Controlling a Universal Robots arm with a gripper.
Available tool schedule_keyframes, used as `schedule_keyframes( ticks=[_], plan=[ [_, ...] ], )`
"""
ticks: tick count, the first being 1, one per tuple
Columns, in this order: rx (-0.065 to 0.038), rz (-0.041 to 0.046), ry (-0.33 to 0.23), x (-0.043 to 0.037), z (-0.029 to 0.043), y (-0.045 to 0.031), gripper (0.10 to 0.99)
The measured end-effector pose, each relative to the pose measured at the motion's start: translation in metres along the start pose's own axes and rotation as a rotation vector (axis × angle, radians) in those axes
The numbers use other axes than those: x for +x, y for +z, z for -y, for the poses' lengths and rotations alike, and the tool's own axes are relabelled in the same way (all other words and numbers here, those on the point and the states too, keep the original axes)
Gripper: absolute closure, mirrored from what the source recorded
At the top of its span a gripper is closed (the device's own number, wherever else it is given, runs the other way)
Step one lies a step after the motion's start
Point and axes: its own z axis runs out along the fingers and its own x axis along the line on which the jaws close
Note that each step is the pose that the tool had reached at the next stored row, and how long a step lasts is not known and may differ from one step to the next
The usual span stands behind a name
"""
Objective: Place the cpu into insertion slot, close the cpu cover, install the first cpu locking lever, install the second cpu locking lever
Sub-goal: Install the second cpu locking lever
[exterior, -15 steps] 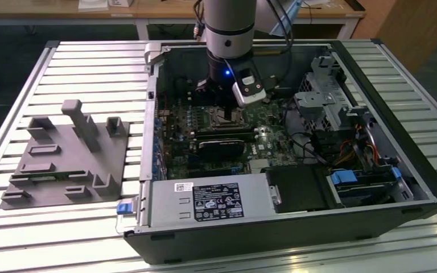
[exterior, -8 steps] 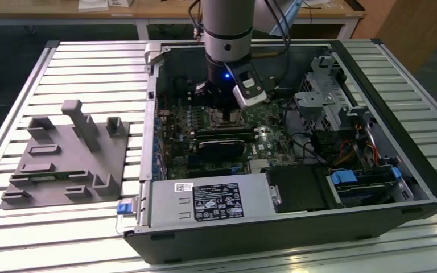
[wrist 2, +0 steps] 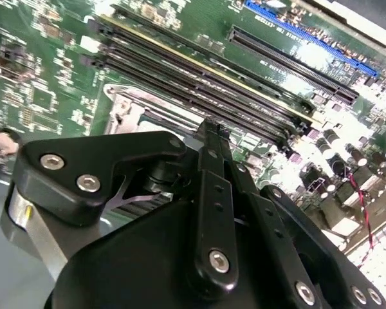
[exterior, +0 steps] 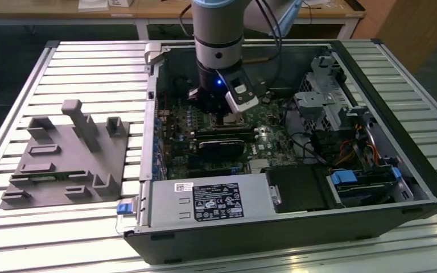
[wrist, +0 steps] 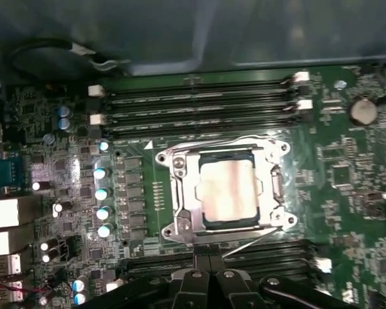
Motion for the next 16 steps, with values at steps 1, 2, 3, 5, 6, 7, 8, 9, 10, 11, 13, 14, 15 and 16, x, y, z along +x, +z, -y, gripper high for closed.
schedule_keyframes(
  ticks=[1,2,3,5,6,7,8,9,10,11,13,14,15,16],
  plan=[
    [-0.001,-0.0004,-0.005,0.0009,0.0002,0.0017,0.98],
    [-0.001,-0.0008,-0.01,0.0015,0.0003,0.0032,0.98],
    [-0.002,-0.0011,-0.014,0.0018,0.0005,0.0041,0.98],
    [-0.002,-0.0014,-0.018,0.0019,0.0005,0.0046,0.98],
    [-0.002,-0.0015,-0.019,0.0019,0.0005,0.0046,0.98],
    [-0.002,-0.0015,-0.019,0.0019,0.0005,0.0046,0.98],
    [-0.002,-0.0015,-0.019,0.0019,0.0005,0.0046,0.98],
    [-0.003,-0.0015,-0.019,0.0019,0.0008,0.0047,0.98],
    [-0.004,-0.0016,-0.019,0.0018,0.0017,0.0046,0.98],
    [-0.007,-0.0018,-0.018,0.0017,0.0032,0.0046,0.98],
    [-0.014,-0.0024,-0.018,0.0013,0.0063,0.0044,0.98],
    [-0.02,-0.003,-0.017,0.0012,0.0078,0.0044,0.98],
    [-0.028,-0.0036,-0.017,0.0011,0.0092,0.0045,0.98],
    [-0.036,-0.0044,-0.016,0.0009,0.0107,0.0046,0.98]
  ],
)
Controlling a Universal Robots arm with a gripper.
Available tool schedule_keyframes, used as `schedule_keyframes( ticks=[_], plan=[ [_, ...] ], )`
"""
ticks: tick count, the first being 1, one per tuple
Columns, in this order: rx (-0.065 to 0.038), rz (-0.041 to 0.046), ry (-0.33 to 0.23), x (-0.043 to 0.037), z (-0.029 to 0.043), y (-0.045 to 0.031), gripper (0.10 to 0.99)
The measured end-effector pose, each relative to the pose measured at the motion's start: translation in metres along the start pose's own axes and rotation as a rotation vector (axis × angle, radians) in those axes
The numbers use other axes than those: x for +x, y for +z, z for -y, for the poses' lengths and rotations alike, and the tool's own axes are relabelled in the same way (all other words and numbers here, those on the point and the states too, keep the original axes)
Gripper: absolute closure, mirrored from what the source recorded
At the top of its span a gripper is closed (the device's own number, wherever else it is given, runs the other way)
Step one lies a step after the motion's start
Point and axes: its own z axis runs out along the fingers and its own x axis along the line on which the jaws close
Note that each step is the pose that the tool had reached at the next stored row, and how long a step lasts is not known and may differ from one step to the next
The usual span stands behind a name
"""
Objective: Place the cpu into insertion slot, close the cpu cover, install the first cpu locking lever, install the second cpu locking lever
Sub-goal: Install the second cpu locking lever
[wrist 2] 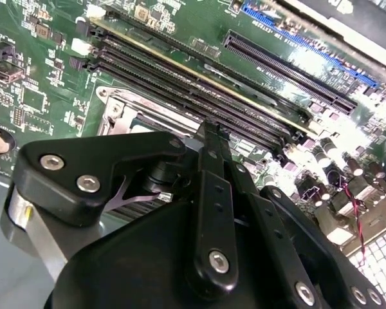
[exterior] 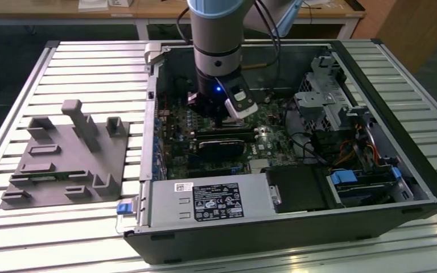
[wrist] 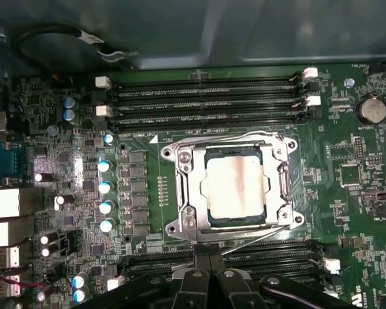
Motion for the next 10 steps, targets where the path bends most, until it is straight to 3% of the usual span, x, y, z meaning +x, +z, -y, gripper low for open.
schedule_keyframes(
  ticks=[4,10],
  plan=[
    [-0.036,-0.0028,0.002,0.0001,0.005,0.0011,0.98],
    [-0.068,-0.0052,0.005,0.001,0.0137,0.0031,0.98]
  ],
)
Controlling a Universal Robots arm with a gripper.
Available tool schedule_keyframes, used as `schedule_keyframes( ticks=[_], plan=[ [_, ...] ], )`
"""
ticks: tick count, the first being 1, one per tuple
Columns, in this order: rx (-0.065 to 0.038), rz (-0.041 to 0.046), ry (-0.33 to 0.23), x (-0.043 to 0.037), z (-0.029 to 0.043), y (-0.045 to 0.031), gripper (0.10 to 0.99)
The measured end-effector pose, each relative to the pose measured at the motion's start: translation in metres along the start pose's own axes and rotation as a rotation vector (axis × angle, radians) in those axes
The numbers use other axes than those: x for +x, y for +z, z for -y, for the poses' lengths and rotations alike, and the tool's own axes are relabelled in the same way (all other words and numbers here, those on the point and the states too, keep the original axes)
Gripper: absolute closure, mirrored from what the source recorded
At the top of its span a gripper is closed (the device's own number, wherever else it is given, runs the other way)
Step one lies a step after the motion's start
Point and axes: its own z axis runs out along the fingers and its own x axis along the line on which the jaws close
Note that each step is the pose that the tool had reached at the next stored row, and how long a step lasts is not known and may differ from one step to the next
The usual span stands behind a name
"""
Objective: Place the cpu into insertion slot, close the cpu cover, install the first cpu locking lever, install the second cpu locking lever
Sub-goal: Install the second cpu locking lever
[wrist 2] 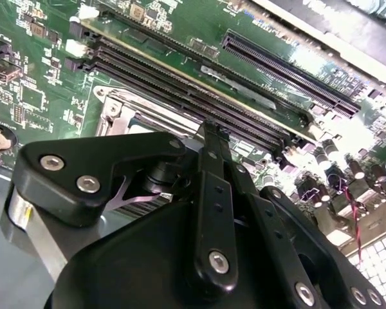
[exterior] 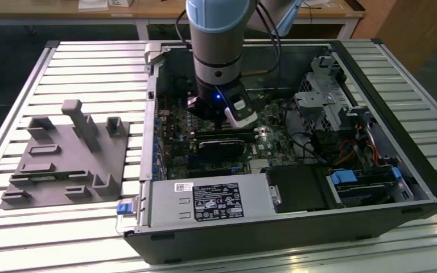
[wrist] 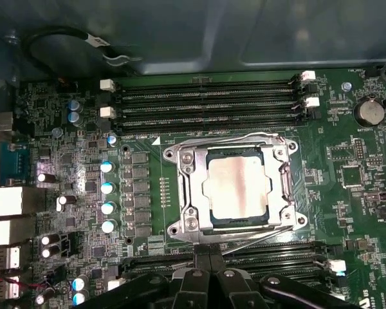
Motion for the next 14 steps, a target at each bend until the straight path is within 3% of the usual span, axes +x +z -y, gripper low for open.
schedule_keyframes(
  ticks=[11,12,14],
  plan=[
    [-0.082,-0.0066,0.006,0.0061,0.0117,0.0015,0.98],
    [-0.088,-0.007,0.006,0.0063,0.0119,0.0021,0.98],
    [-0.089,-0.0071,0.006,0.0063,0.0119,0.0023,0.98]
  ],
)
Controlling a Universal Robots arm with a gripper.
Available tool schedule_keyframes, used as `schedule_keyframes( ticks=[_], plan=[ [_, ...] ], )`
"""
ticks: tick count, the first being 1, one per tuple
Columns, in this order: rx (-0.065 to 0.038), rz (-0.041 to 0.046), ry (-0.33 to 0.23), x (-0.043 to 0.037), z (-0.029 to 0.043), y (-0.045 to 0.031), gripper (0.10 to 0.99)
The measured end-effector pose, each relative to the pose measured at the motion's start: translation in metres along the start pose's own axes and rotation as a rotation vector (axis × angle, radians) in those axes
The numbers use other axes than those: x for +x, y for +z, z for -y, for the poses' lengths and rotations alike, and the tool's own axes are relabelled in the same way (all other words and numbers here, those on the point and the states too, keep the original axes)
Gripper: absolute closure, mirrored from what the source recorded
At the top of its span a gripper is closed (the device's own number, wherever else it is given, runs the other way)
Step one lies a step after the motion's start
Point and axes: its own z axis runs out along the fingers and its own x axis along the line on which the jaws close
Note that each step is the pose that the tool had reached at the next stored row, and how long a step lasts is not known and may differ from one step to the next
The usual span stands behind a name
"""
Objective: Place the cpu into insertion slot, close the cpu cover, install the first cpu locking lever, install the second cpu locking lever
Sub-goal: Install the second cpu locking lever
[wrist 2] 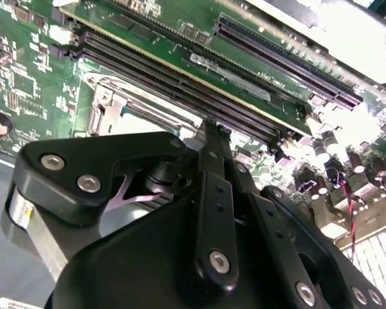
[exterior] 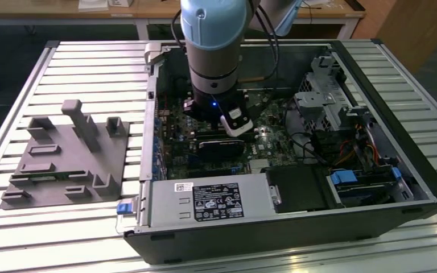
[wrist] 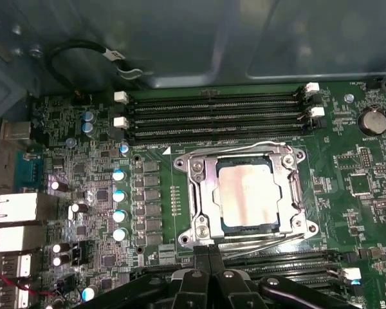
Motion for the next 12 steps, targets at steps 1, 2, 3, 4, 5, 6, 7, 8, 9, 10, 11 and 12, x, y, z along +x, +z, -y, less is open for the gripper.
schedule_keyframes(
  ticks=[1,2,3,4,5,6,7,8,9,10,11,12],
  plan=[
    [0.0,-0.0001,0.0,0.0,0.0,0.0,0.98],
    [0.0,-0.0002,0.0,0.0,0.0001,0.0001,0.98],
    [-0.003,-0.0003,0.0,0.0001,0.0003,0.0008,0.98],
    [-0.006,-0.0005,0.0,0.0003,0.0006,0.0022,0.98],
    [-0.009,-0.0007,0.0,0.0006,0.001,0.0037,0.98],
    [-0.012,-0.001,0.001,0.0009,0.0014,0.0048,0.98],
    [-0.015,-0.0014,0.001,0.0012,0.0017,0.006,0.98],
    [-0.019,-0.0017,0.001,0.0015,0.002,0.007,0.98],
    [-0.025,-0.002,0.002,0.0018,0.0022,0.0076,0.98],
    [-0.034,-0.0028,0.002,0.0021,0.0026,0.0077,0.98],
    [-0.044,-0.0035,0.003,0.0023,0.0035,0.0076,0.98],
    [-0.052,-0.0041,0.004,0.0026,0.0045,0.0074,0.98]
  ],
)
